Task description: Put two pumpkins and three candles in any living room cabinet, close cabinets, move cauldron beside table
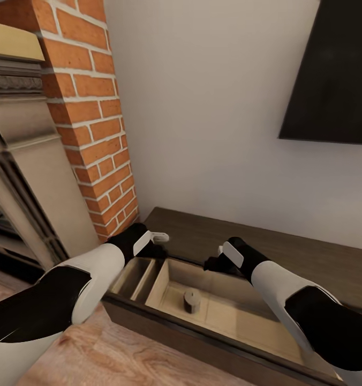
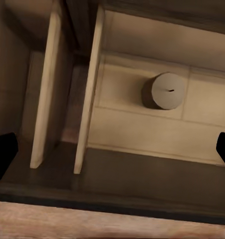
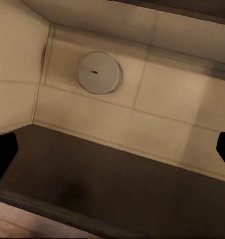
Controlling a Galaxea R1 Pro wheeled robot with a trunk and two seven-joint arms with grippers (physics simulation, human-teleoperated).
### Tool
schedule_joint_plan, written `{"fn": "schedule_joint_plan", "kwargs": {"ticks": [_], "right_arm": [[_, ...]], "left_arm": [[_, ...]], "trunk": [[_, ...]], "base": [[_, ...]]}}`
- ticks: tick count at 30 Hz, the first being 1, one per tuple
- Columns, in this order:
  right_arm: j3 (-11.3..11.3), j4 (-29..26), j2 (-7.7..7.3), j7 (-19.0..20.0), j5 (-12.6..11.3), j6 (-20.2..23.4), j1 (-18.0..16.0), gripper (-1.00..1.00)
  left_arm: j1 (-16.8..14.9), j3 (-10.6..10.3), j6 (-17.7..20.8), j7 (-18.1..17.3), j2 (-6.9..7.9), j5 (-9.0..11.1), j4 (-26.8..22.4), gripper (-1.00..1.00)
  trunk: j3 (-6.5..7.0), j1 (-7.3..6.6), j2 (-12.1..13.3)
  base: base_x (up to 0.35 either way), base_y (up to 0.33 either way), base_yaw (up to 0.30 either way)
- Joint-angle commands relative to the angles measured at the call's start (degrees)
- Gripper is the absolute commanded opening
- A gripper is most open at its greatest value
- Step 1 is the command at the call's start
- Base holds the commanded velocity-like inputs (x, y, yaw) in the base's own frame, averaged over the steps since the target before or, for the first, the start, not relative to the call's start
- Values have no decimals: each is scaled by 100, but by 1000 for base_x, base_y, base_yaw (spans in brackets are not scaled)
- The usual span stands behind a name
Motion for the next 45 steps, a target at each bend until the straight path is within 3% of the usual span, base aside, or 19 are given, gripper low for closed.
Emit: {"fn": "schedule_joint_plan", "kwargs": {"ticks": [1, 27, 31, 33, 35, 36, 42, 45], "right_arm": [[37, -10, -4, -46, -61, 16, -3, 100], [54, -2, 196, -26, -57, -61, -3, 100], [60, 26, 309, -7, -52, -76, 2, 100], [73, 171, 564, 10, -37, -100, 46, 100], [81, 281, 619, 13, -26, -127, 132, 100], [87, 401, 619, 19, -14, -302, 333, 100], [95, 455, 619, 24, -1, -557, 645, 100], [198, 465, 619, 24, 277, -615, 896, 100]], "left_arm": [[-3, -47, 22, 22, 0, 59, -6, 100], [-3, -41, -13, 18, 29, 78, 256, 100], [-3, -39, -31, 17, 42, 89, 314, 100], [-3, -38, -270, 12, 48, 99, 574, 100], [0, -36, -481, 8, 49, 108, 748, 100], [146, -30, -717, -4, 50, 122, 874, 100], [657, -22, -838, -8, 84, 122, 914, 100], [975, -18, -1099, -4, 212, 124, 920, 100]], "trunk": [[2, -2, -2], [169, -2, -2], [189, -2, -2], [199, -2, -2], [209, -2, -2], [214, -2, -2], [244, -2, -2], [259, -2, -2]], "base": [[-193, 0, 196], [-243, 0, 213], [-312, 0, 240], [-304, 0, 240], [-200, 0, 240], [-58, 0, 240], [-22, 0, 241], [-3, 0, 244]]}}
